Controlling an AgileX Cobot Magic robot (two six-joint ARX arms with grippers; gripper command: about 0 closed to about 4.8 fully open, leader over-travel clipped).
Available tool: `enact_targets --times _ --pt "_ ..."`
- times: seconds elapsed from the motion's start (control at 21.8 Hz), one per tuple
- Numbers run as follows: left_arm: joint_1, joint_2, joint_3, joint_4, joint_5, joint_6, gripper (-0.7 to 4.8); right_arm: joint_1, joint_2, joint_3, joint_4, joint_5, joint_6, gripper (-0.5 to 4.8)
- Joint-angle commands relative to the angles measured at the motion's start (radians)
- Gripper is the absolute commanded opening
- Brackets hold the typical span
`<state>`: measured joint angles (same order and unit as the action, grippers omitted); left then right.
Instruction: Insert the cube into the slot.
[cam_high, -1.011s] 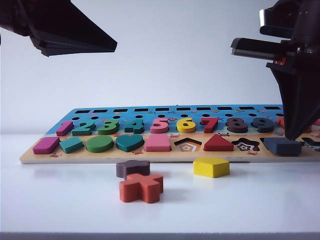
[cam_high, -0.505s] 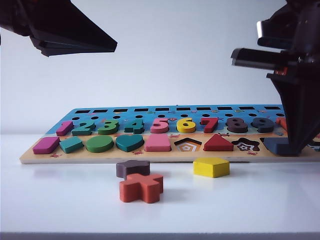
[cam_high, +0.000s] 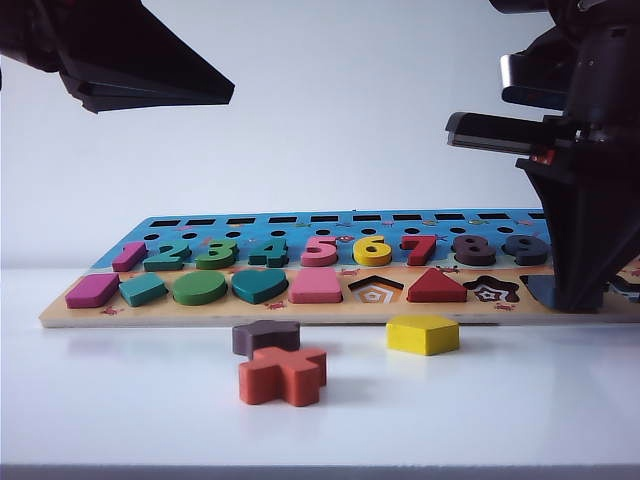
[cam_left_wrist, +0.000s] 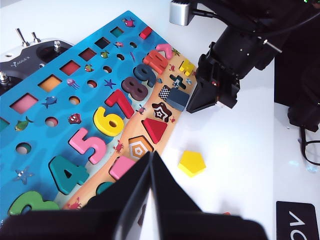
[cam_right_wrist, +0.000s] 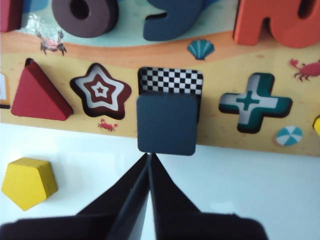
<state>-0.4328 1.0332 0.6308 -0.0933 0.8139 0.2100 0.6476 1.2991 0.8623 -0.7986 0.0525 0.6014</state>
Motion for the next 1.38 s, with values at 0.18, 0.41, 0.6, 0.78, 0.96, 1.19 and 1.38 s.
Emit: enact_targets --times 0.18,0.41,0.6,0.78,0.96,1.19,1.38 --pt "0.0 0.0 0.005 0.014 0.008 0.0 0.1 -0.019 -0.002 0.003 0.017 0.03 -0.013 -0.07" --pt "0.0 0.0 0.005 0.014 0.008 0.0 0.1 -0.031 0.001 0.003 0.032 0.03 -0.024 -0.07" --pt "0.0 0.0 0.005 0.014 0.008 0.0 0.1 -0.031 0.008 0.003 0.044 0.029 -0.028 -0.07" --pt "0.0 0.0 0.005 0.014 0.008 0.0 0.1 -0.031 0.012 0.003 0.047 0.029 -0.031 -0.07" --pt "0.0 0.0 0.005 0.014 0.008 0.0 0.1 -0.031 0.013 0.003 0.057 0.029 -0.031 -0.07" --pt "0.0 -0.001 0.005 0.014 0.008 0.0 0.1 -0.032 0.013 0.003 0.061 0.021 -0.031 -0.07" --pt "0.0 -0.001 0.005 0.014 0.008 0.0 0.1 -0.028 -0.025 0.005 0.002 -0.135 -0.03 -0.03"
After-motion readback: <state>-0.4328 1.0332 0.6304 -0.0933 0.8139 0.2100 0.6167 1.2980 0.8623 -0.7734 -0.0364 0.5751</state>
